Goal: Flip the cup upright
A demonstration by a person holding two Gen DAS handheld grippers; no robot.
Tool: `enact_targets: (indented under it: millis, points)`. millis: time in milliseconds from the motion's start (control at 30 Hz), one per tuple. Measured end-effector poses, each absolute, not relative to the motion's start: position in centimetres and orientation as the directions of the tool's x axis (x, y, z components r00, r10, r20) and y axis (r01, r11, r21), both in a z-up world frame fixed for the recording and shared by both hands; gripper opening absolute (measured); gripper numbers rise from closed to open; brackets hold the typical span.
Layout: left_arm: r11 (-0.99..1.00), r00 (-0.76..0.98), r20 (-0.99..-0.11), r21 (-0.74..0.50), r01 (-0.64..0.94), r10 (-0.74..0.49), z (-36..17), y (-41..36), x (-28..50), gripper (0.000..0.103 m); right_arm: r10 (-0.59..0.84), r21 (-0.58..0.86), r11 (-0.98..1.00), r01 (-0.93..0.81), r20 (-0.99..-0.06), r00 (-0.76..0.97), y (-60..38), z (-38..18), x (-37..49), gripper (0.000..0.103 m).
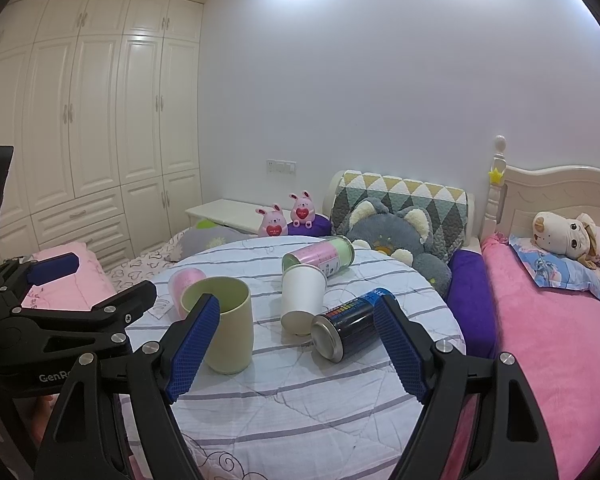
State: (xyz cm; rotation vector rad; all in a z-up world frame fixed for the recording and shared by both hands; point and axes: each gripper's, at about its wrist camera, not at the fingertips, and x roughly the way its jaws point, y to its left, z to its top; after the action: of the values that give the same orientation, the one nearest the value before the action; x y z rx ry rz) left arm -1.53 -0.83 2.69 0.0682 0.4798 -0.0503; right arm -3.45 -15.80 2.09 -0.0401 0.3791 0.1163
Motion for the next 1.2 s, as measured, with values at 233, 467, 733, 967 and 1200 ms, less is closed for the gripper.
enact_targets:
  millis: [233,467,733,967,1200]
  points:
    - [0.996,0.883,-0.467,0.052,0.069,-0.037,2.5,-0.8,-1.5,0.103,0.102,-0.018,0.993,-0.117,-0.374,0.922,-15.8,1.9,-3.4,0.081]
    - [0.995,0.88,-0.473,0.06,0.076,-0.039,2.2,-1.1,-1.3,0.103,0.094,-0.015,0.994,-0.107,-0.379,0.921,-16.3,1.6,-3.4,0.081]
    - [0.994,0.878,-0.476,0.068,0.089,-0.046,2.0,-2.0,-0.9,0.103,0.084,-0.01,0.995,-0.095,-0.38,0.921,-16.7,1.4,-3.4,0.081]
    - [0.992,0.882,-0.47,0.09,0.089,-0.037,2.1,-3.2,-0.3,0.103,0.085,0.006,0.996,-0.089,-0.38,0.921,-17.5,1.3,-3.0,0.081]
    - [0.992,0.89,-0.455,0.103,0.077,-0.022,2.2,-3.5,-0.2,0.103,0.092,0.018,0.996,-0.092,-0.383,0.919,-17.9,1.1,-2.6,0.081]
